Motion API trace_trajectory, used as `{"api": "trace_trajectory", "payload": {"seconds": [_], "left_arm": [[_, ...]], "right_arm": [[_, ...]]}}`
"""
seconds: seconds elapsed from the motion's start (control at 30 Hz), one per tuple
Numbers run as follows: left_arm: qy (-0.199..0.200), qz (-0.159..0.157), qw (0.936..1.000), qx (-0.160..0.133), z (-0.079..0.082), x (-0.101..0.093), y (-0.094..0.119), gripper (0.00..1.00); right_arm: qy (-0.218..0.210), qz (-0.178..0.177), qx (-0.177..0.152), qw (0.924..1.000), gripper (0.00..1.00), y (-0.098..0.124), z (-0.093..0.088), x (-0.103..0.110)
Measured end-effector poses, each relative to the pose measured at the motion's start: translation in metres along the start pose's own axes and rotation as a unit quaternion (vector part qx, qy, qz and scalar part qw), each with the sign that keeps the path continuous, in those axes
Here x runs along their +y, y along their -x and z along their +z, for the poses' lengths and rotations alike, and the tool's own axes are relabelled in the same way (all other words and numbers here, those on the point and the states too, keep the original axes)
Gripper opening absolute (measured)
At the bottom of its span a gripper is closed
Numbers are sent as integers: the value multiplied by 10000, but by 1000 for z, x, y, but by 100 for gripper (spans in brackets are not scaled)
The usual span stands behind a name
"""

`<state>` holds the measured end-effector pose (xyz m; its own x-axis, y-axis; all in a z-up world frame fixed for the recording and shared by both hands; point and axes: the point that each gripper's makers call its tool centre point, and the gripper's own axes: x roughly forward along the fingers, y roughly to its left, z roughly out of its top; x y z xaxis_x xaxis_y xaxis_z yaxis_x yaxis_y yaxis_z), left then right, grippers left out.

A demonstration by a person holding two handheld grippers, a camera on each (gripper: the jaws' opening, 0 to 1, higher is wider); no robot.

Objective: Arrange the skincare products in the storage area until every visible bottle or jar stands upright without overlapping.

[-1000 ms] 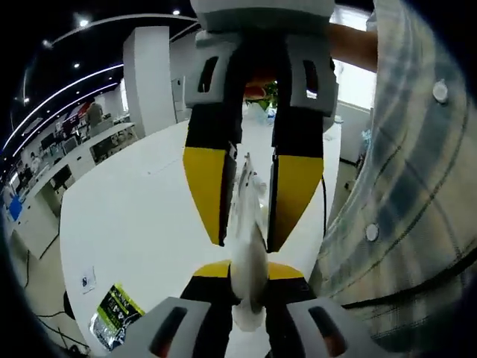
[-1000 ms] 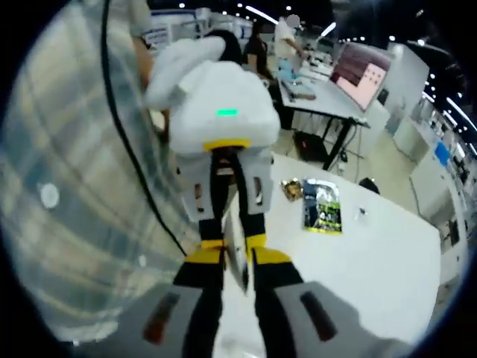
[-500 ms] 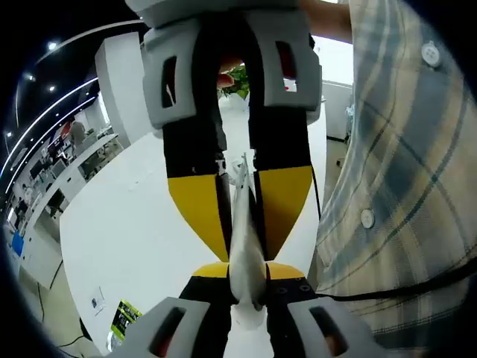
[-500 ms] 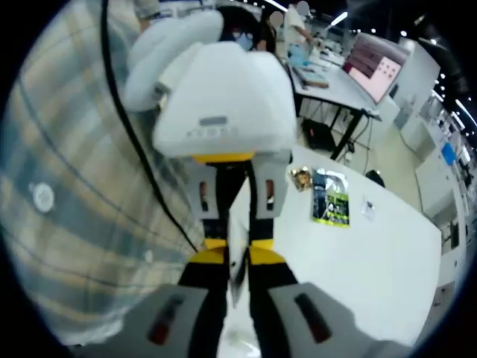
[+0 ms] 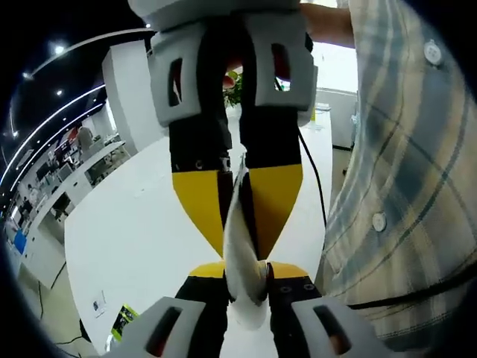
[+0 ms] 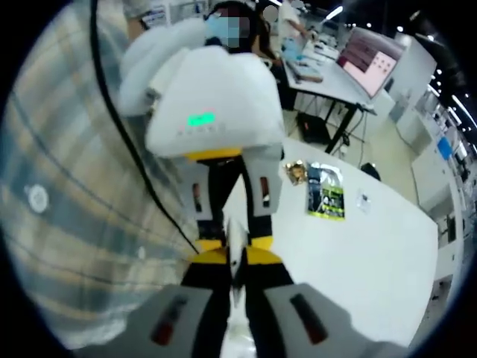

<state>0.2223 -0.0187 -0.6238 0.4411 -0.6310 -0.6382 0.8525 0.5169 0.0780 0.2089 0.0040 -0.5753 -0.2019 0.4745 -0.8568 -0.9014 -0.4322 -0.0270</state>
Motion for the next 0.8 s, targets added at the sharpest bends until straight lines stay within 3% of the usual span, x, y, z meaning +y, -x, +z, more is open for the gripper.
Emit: {"api": "trace_trajectory", "payload": {"seconds": [0.27,0.4,0.6,0.8], "left_arm": [[353,187,9990,-181,-2,6,6,20],[428,319,9985,81,-17,8,7,22],[750,479,9960,-38,-20,10,13,29],[975,653,9930,86,-33,11,18,33]], "right_arm": [[71,-12,-13,10000,2,1,4,-3],[89,-30,-19,10000,2,3,5,-6],[69,-83,3,9999,2,6,1,-14],[78,-205,134,9997,3,10,-9,-26]]}}
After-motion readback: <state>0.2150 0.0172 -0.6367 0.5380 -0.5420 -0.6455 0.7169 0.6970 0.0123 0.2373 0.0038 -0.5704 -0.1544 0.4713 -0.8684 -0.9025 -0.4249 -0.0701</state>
